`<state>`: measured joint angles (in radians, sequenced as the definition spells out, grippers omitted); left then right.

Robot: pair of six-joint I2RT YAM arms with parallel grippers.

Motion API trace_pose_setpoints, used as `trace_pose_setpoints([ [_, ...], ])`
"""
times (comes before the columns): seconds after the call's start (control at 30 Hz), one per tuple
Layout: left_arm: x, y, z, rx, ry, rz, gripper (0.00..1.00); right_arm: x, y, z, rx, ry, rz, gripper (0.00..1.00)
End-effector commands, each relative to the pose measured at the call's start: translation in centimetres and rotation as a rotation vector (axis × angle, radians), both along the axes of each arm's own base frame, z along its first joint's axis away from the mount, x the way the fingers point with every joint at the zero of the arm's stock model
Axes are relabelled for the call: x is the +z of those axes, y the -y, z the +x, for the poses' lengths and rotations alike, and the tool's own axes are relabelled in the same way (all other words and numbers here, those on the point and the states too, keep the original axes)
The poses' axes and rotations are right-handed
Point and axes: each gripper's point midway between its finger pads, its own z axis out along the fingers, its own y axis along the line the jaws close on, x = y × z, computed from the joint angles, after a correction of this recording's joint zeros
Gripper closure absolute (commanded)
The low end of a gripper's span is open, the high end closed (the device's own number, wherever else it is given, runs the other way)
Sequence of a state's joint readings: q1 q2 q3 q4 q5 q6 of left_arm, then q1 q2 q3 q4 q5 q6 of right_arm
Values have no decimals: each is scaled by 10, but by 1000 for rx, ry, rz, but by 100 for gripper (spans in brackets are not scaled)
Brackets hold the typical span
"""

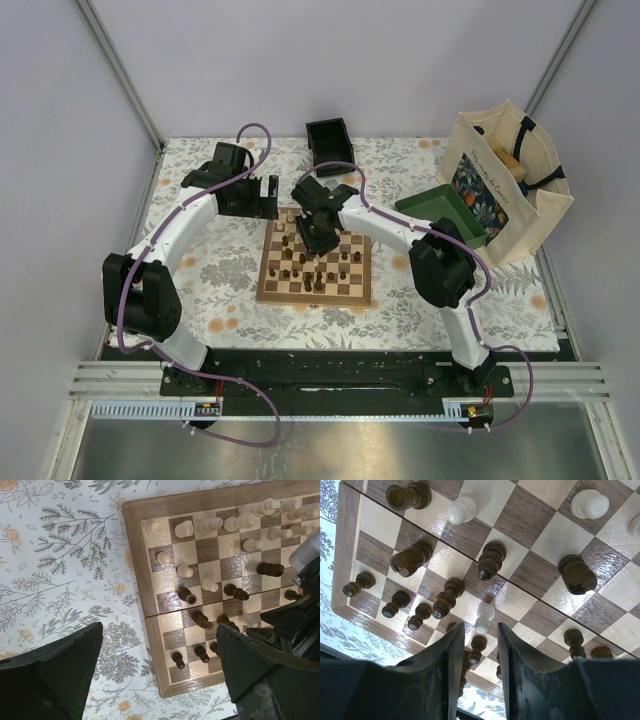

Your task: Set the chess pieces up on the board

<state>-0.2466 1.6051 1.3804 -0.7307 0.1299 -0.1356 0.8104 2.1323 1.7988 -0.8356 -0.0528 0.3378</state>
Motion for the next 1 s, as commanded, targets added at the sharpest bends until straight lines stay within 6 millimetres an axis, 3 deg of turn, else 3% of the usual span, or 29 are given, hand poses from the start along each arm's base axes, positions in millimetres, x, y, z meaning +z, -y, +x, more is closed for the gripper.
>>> trace_pose_setpoints([
  [0.0, 20, -3, 5, 13, 78, -5, 1, 6, -10, -1, 28, -2, 33, 59],
  [0.3, 21, -5, 6, 21, 81, 1, 1, 0, -8, -1, 27, -12, 15, 63],
  [0.53, 22, -6, 6, 26, 84, 3, 1, 7, -7, 3, 21, 18, 14, 78],
  [0.63, 21, -6, 6, 25, 83, 6, 1, 23, -7, 8, 16, 56, 27, 84],
  [0.77, 24, -10, 5, 36, 95, 20, 1, 53, -5, 17, 16, 124, 45, 84],
  [0.97, 26, -13, 6, 50, 104, 31, 1, 88, -2, 44, -28, 217, 63, 84],
])
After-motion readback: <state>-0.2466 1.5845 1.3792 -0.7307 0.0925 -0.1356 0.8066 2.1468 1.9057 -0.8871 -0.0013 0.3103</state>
